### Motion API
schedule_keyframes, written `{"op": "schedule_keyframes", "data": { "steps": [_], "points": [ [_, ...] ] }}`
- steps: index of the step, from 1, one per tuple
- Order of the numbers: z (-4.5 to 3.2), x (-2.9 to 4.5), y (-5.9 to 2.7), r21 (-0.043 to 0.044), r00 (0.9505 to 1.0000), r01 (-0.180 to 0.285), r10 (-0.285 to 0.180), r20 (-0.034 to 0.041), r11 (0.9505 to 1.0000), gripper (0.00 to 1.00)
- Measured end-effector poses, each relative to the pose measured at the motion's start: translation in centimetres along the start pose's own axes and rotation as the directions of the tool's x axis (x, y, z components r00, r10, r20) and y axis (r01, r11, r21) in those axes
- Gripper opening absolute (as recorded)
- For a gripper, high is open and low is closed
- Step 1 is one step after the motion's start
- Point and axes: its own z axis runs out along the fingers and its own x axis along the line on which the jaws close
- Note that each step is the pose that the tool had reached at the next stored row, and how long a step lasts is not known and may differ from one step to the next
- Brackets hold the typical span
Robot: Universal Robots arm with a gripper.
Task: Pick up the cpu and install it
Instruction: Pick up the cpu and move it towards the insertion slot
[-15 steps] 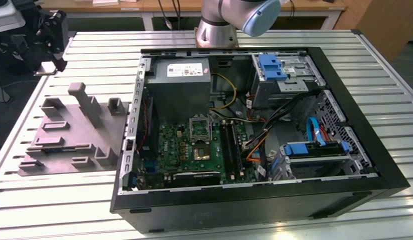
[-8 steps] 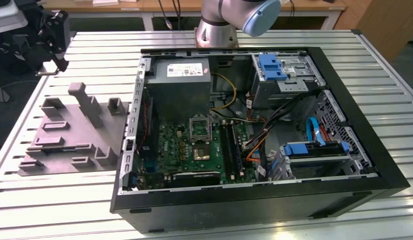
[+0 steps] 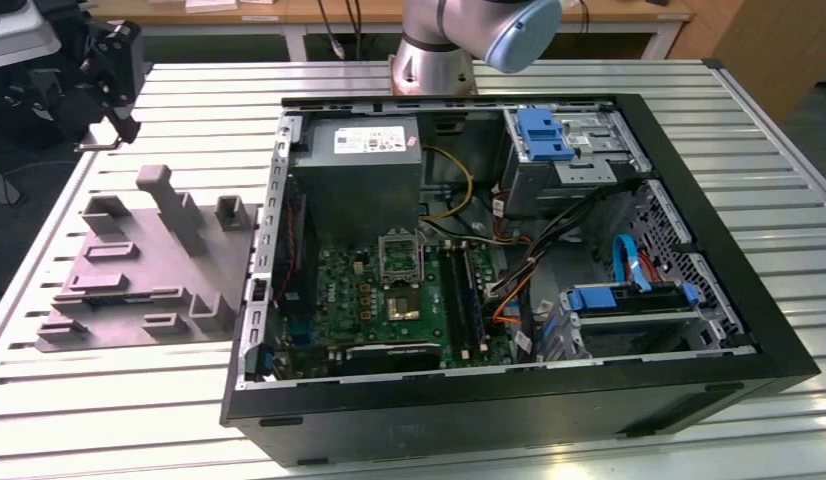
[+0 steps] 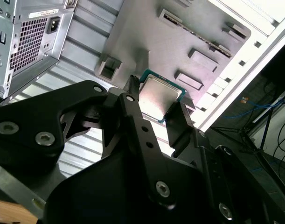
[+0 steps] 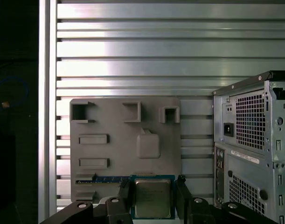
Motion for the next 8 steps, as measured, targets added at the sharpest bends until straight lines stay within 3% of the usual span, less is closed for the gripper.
{"op": "schedule_keyframes", "data": {
  "steps": [8],
  "points": [
    [0.0,-0.38,0.01,0.0,1.0,0.0,0.0,0.0,1.0,0.47]
  ]
}}
